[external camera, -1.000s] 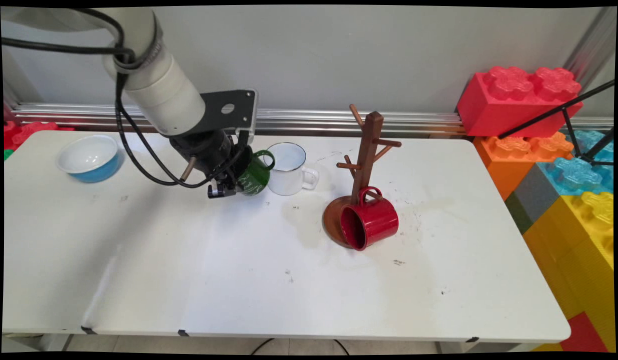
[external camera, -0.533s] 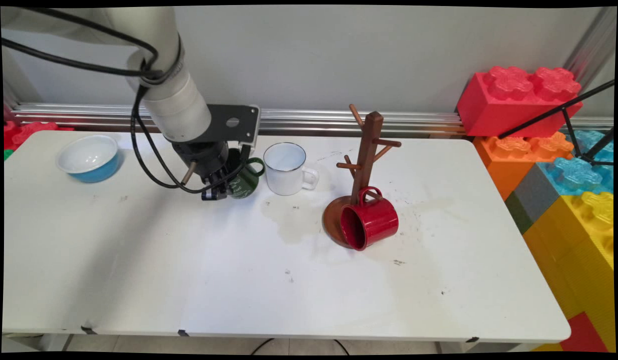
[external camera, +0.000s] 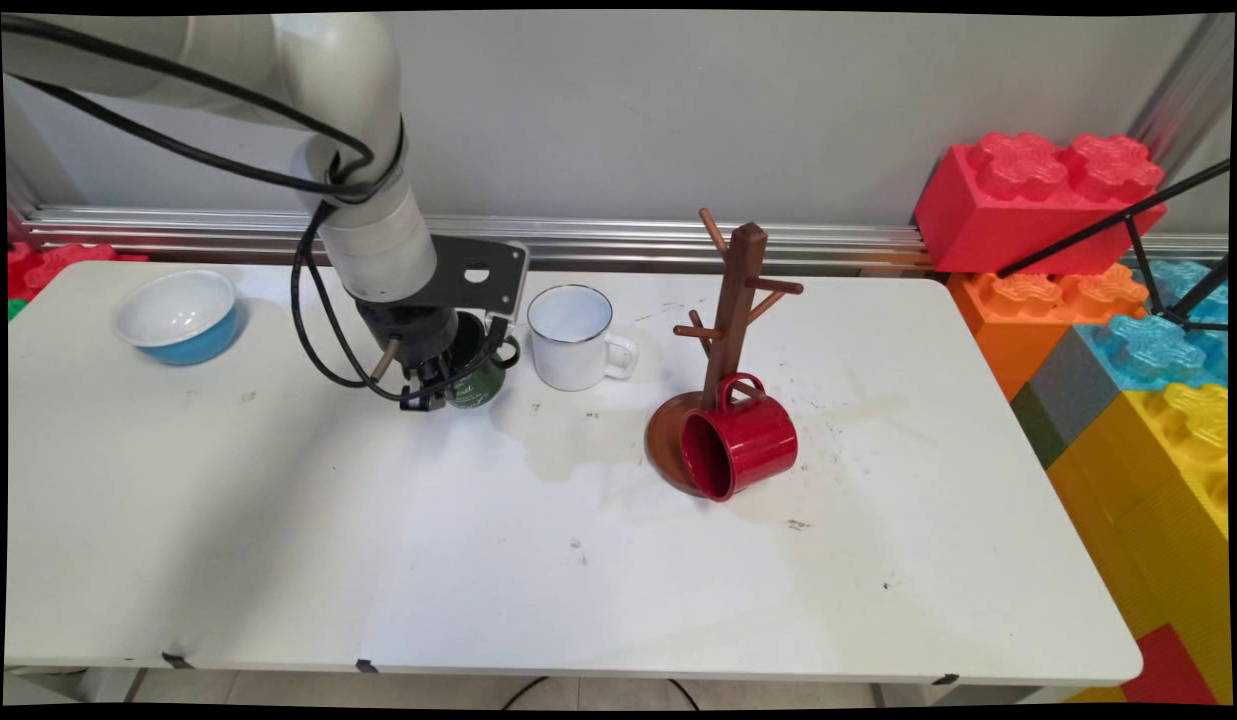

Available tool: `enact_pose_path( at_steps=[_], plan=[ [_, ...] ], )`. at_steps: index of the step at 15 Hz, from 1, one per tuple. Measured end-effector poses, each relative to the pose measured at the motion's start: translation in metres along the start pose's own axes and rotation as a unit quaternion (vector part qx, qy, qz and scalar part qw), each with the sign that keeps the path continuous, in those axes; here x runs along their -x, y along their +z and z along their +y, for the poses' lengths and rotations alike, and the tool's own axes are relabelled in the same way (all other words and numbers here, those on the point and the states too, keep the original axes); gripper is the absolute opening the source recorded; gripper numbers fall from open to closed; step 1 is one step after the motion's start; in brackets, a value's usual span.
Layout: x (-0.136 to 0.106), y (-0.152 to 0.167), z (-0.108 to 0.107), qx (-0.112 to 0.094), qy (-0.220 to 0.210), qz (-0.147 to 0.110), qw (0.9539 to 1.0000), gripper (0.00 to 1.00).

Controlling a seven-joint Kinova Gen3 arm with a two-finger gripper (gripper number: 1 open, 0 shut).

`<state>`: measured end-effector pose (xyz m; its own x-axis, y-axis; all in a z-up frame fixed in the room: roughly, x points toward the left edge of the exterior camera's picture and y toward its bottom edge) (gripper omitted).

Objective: Place the picked object on the table

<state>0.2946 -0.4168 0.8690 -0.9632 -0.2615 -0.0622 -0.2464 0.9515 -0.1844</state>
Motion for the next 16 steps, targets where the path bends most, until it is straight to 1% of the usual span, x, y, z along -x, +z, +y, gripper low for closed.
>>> enact_pose_path(
  at_steps=[9,16],
  plan=[
    [-0.002,0.027,-0.003,0.015,0.014,-0.031,0.9993,0.0],
    [-0.005,0.044,-0.001,0.031,0.023,-0.045,0.9982,0.0]
  ],
)
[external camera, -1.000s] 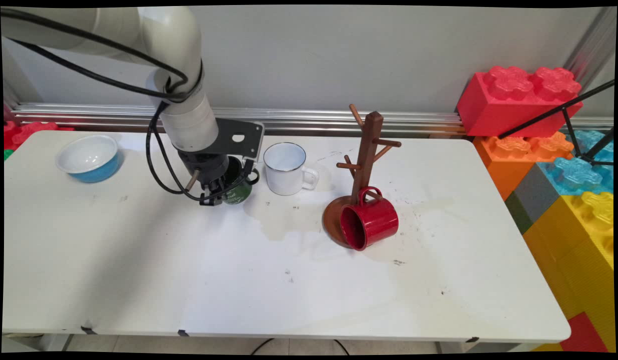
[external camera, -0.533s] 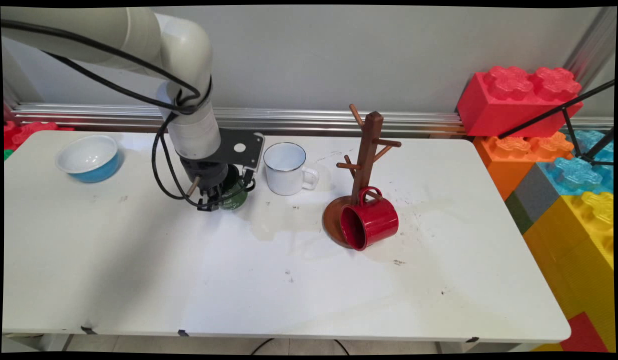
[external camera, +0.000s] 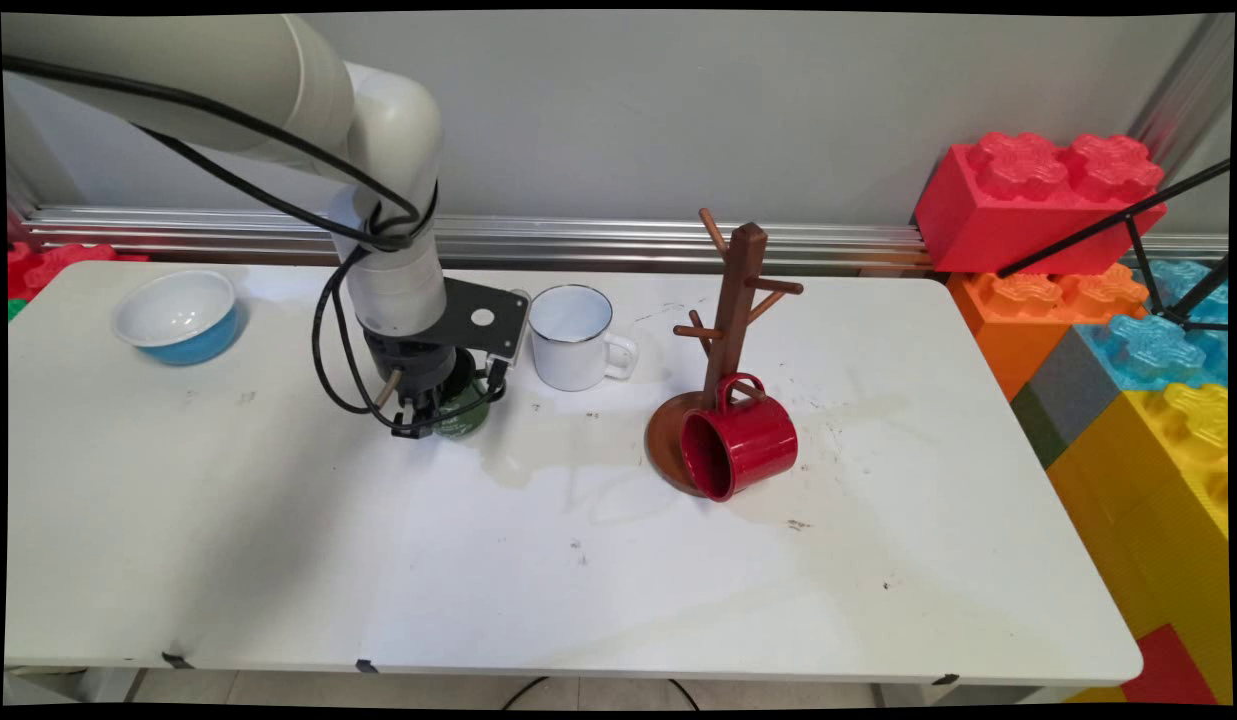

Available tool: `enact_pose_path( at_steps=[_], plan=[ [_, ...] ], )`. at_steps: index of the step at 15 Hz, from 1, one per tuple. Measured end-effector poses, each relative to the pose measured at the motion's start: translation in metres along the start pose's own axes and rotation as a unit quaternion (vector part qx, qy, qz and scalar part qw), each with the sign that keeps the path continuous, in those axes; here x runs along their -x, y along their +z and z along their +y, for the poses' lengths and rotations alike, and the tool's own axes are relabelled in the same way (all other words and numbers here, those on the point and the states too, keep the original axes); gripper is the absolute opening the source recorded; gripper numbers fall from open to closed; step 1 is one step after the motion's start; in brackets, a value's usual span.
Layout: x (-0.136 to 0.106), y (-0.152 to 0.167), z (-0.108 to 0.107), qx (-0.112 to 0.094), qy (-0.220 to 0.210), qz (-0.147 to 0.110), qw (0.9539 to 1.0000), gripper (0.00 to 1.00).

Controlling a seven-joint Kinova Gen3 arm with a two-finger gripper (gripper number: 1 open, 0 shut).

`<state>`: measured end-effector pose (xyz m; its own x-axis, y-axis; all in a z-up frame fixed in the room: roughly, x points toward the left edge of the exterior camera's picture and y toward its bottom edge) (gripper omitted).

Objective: Place the picked object on the table

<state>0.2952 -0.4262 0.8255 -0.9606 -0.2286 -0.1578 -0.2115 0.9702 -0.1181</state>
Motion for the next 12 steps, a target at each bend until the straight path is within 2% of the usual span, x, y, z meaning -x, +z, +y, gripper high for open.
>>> enact_pose_path(
  at_steps=[11,12],
  plan=[
    [-0.003,0.013,-0.001,0.016,0.002,-0.012,0.9998,0.0],
    [-0.003,0.014,-0.001,0.017,0.001,-0.012,0.9998,1.0]
  ],
)
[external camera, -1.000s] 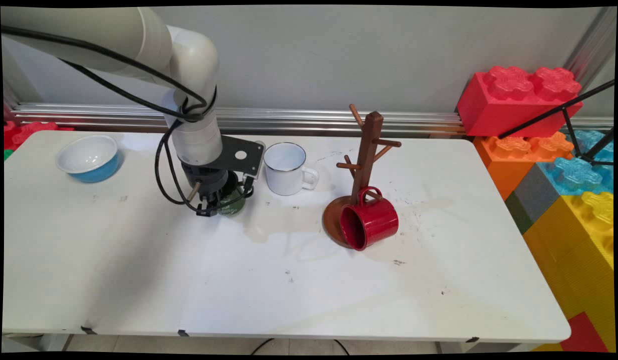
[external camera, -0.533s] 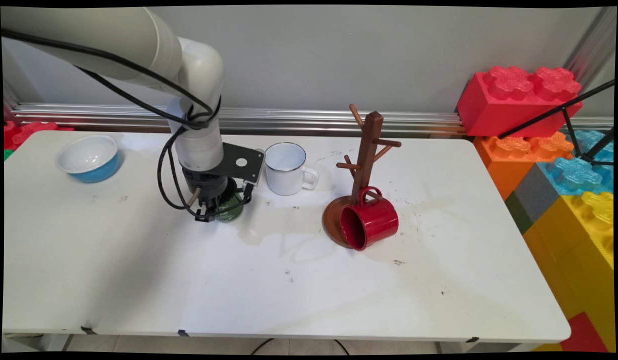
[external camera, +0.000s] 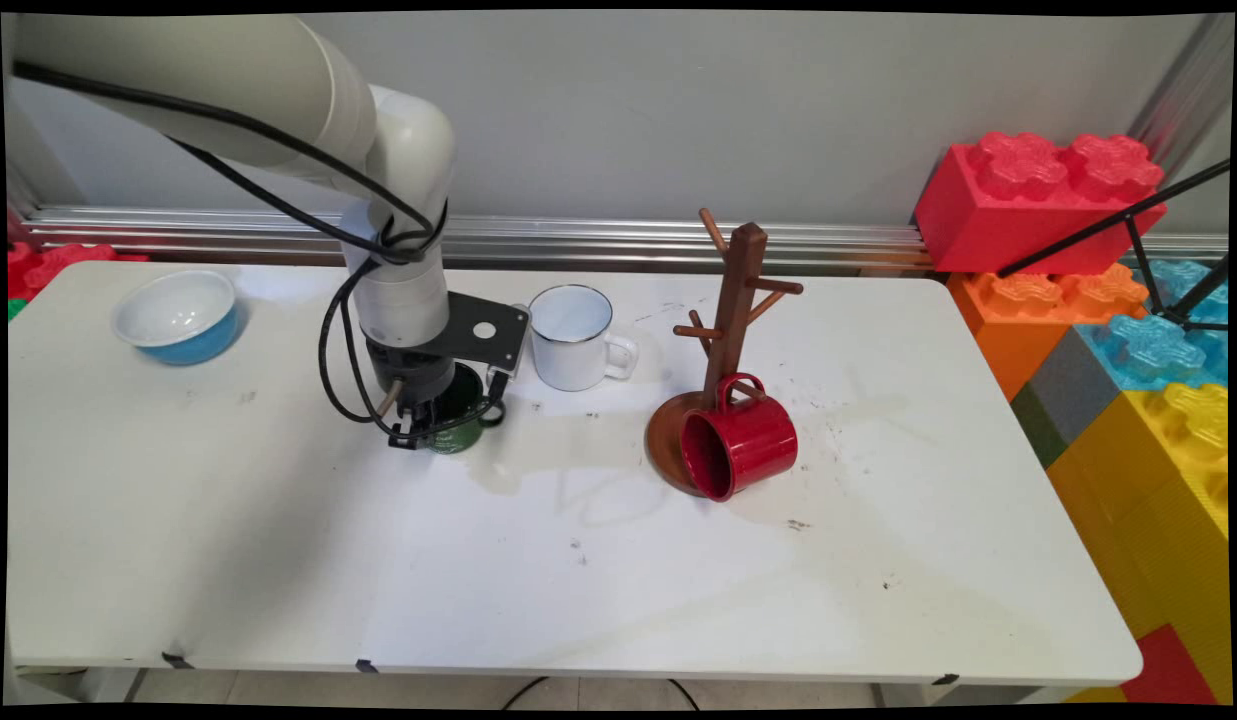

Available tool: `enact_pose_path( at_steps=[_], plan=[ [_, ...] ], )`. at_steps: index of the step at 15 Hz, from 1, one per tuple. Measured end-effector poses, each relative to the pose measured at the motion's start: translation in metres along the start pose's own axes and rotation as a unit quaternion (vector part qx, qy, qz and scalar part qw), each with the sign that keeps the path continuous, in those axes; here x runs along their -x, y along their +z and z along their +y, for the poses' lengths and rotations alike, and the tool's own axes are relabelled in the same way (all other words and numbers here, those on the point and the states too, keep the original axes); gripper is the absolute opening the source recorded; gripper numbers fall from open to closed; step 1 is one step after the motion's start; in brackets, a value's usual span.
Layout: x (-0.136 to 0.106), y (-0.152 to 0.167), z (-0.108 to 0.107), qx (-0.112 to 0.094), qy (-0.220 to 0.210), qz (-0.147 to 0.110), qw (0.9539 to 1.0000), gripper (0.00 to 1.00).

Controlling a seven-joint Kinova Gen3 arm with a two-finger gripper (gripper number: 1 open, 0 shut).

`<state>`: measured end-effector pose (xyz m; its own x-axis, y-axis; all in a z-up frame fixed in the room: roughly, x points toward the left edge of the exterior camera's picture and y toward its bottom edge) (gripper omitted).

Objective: Place the picked object on the table

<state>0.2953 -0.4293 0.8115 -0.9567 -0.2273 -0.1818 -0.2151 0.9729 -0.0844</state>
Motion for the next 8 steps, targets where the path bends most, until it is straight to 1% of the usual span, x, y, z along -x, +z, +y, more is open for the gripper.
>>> enact_pose_path(
  at_steps=[8],
  plan=[
    [-0.0005,-0.0027,-0.0029,0.005,0.001,0.005,1.0,1.0]
  ],
)
